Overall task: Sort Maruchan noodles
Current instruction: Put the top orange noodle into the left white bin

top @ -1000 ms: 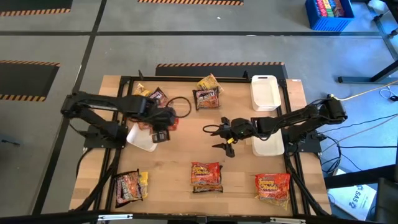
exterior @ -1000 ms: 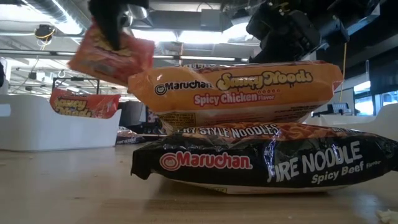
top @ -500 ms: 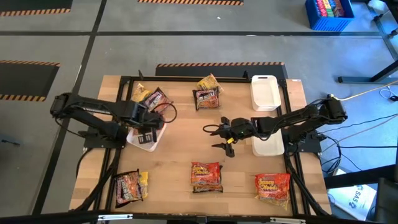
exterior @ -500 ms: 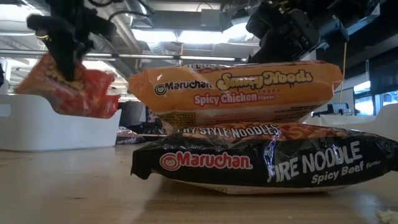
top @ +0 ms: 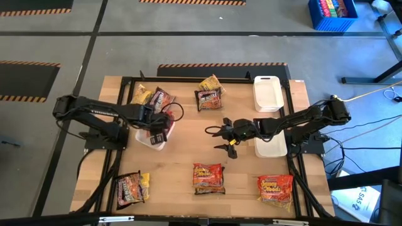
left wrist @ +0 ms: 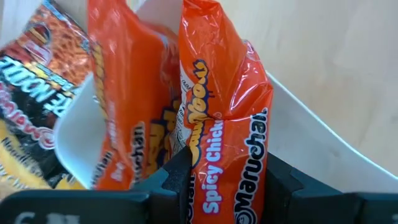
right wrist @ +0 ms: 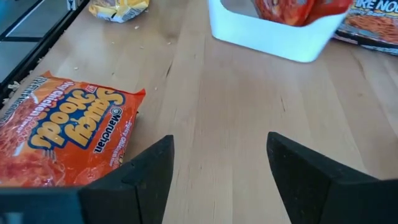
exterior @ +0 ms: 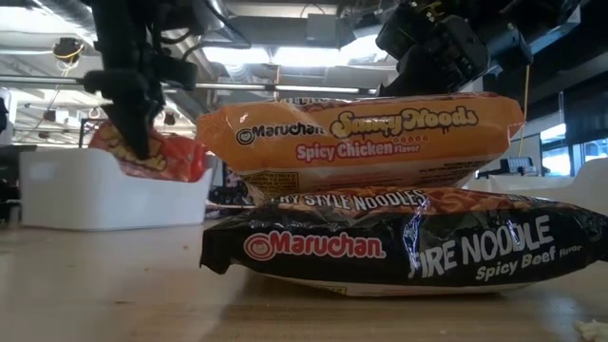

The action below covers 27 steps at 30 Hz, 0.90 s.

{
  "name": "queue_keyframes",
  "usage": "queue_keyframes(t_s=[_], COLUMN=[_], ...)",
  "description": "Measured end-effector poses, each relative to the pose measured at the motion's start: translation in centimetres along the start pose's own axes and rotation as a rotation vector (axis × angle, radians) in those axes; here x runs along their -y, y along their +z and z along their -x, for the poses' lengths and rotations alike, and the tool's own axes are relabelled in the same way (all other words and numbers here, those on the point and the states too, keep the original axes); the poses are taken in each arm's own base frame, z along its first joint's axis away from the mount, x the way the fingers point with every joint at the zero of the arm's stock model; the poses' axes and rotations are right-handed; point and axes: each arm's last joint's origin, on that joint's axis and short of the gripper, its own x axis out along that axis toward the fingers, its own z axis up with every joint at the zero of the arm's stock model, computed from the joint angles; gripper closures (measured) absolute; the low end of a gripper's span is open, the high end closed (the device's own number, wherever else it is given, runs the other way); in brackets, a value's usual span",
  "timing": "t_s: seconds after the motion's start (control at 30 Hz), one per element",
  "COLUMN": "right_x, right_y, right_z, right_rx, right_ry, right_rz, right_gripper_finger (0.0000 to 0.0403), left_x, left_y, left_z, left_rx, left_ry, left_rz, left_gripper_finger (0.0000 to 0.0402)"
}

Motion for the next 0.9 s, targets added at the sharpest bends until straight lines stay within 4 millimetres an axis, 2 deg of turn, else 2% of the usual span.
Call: queue_keyframes(t_s=[0.1,0.23,0.57,0.9], right_x=[0.0,0.0,0.0,-0.1], right_y=[0.0,0.0,0.0,0.0], right_z=[0.0,0.0,0.0,0.0], right_rx=[0.000,0.000,0.001,0.000], right_ry=[0.000,0.000,0.000,0.019], right_rz=[0.001,0.001,0.001,0.001], right_gripper_finger=[0.0166,0.0166,0.0166,0.0166], left_x=[-0.4,-0.9,-1.3,-2.1], left_y=[-0.3,-0.4,0.2,0.9], left_z=[-0.9,-1.7,-1.9,-2.1], left_rx=[0.006,0.023,0.066,0.103], left_ry=[0.033,0.092,0.146,0.162], left_rz=[0.004,-0.094,-0.338,-0.360], left_gripper_finger=[0.0287,0.0287,0.0281,0.0222])
